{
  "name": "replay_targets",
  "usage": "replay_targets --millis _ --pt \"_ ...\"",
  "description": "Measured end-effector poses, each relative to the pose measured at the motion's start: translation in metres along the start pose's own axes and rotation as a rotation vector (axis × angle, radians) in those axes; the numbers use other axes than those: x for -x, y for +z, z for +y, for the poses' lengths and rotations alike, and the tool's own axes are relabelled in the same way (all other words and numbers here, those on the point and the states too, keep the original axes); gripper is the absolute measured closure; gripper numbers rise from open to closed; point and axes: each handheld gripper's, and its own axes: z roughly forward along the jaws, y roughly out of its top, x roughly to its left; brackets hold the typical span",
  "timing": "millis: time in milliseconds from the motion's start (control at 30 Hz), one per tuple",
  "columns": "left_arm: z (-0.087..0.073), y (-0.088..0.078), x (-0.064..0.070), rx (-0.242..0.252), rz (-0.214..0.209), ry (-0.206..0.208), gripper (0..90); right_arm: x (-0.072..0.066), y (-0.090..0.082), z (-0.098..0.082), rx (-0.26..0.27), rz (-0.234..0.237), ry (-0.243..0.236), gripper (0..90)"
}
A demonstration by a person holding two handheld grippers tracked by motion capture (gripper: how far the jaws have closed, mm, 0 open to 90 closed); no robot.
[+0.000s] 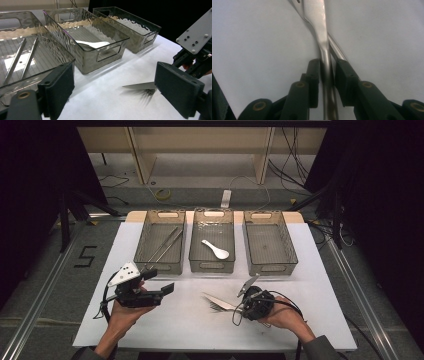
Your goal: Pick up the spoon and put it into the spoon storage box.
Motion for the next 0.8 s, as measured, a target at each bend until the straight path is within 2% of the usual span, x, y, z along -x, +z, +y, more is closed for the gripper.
replay_targets --millis 33,133,167,233,300,467,633,800 --pt "-0.0001 0.0001 0.0003 0.000 -0.001 0.000 15.5 0.0004 0.0000 -0.0001 -0.004 -0.001 -0.017 75.0" --pt "-0.0001 -0.0001 -0.0001 0.001 -0.002 -0.001 15.5 -0.0012 0.0000 0.0011 -0.014 -0.015 -0.015 76.1" --pt "-0.0002 -0.0002 -0.0004 0.002 -0.002 -0.003 15.5 -0.0019 0.0001 0.0023 -0.027 -0.024 -0.031 76.2" --pt "-0.0001 -0.0004 -0.0007 0.002 -0.003 -0.002 15.5 -0.0022 0.0008 0.0028 -0.021 -0.024 -0.032 76.2" --pt "-0.0001 -0.0003 -0.0004 0.002 -0.003 0.000 15.5 -0.0012 0.0012 0.0030 -0.026 -0.027 -0.057 76.3" --pt "0.0000 0.0002 -0.0002 0.003 -0.004 -0.005 15.5 -0.0022 0.0010 0.0041 -0.037 -0.024 -0.045 76.8" --pt "-0.0001 0.0011 0.0000 0.000 -0.005 -0.004 15.5 -0.0032 0.0018 0.0049 -0.038 -0.036 -0.067 77.6" --pt "-0.0001 0.0013 0.0003 0.001 -0.007 -0.004 15.5 -0.0043 0.0024 0.0096 -0.071 -0.037 -0.103 79.9"
